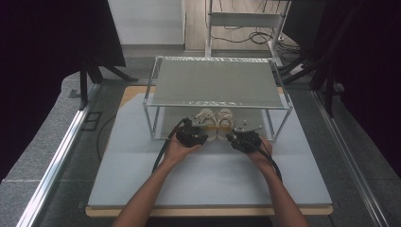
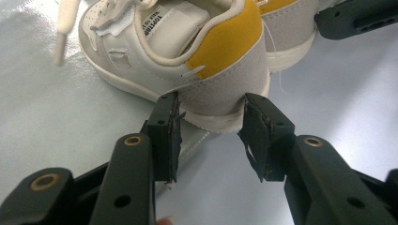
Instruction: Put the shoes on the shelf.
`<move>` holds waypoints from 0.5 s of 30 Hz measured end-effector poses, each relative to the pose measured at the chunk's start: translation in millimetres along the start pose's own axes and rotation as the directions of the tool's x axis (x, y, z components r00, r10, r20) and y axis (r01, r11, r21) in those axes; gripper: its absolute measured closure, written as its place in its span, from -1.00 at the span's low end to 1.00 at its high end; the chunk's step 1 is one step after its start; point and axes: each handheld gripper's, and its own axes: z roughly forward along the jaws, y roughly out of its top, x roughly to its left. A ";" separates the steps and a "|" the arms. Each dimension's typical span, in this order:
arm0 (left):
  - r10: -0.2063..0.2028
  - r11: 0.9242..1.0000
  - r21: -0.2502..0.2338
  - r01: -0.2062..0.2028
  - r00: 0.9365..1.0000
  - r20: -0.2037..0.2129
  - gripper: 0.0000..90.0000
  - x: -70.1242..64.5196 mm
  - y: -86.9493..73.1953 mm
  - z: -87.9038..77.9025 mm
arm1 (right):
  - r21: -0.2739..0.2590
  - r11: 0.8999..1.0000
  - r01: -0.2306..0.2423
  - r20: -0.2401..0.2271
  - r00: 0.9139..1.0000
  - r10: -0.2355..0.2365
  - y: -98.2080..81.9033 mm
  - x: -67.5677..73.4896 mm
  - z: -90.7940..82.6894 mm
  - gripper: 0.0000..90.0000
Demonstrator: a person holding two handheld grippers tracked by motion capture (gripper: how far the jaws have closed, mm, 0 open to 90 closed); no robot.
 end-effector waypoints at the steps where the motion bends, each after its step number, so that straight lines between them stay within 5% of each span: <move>1: 0.011 1.000 0.001 -0.011 1.000 -0.004 0.28 2.3 1.5 1.3 | 0.004 1.000 0.001 0.003 1.000 -0.001 0.6 -0.5 0.8 0.38; 4: 0.032 0.999 0.007 -0.032 0.999 -0.010 0.28 7.1 4.1 4.1 | 0.002 1.000 -0.004 0.014 1.000 0.004 1.1 -2.6 4.8 0.39; 15: 0.005 1.000 0.013 -0.005 1.000 -0.028 0.28 12.1 10.3 16.7 | -0.012 0.999 -0.031 0.043 0.999 0.032 -0.5 -7.1 17.9 0.40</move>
